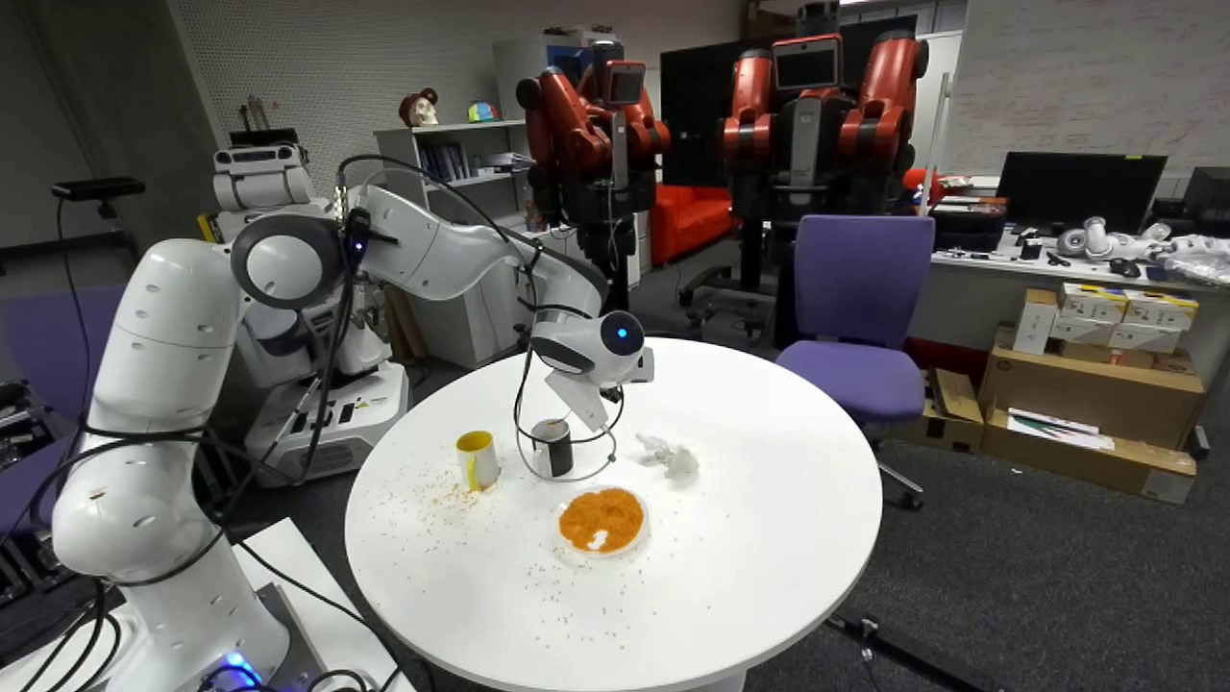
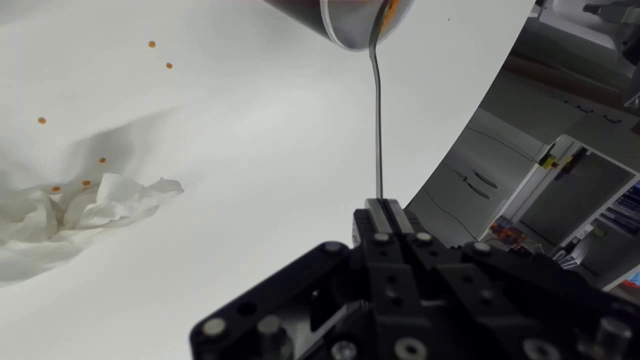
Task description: Put a teaspoon of sugar in the blue and white cup and leave spoon in the cup
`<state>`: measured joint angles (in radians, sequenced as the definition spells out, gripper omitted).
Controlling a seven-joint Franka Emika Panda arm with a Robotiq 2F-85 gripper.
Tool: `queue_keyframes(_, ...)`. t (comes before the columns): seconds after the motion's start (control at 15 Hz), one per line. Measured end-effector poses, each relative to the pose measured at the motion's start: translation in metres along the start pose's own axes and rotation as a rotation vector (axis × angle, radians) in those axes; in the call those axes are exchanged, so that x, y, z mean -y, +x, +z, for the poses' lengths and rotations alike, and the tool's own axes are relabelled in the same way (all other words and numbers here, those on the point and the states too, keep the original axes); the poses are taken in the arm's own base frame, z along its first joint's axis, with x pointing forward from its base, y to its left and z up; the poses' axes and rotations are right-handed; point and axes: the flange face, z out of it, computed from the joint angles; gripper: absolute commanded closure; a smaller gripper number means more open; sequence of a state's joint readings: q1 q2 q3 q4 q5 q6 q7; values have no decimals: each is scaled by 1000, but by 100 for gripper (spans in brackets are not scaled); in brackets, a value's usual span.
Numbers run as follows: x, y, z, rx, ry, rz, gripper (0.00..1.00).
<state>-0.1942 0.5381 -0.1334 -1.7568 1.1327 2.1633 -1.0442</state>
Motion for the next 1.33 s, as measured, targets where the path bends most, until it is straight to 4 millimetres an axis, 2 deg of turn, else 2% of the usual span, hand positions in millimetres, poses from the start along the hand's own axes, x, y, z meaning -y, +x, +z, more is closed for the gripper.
queue_keyframes(0.67,9,0,10,42,-81,-77,99)
queue_keyframes(1.0,21,-4,10,46,-70,-82,99)
queue_keyframes(1.07,23,-5,10,47,-68,-82,72)
queue_keyframes(1.13,25,-7,9,48,-67,-81,71)
queue_keyframes(1.33,27,-11,8,52,-65,-76,49)
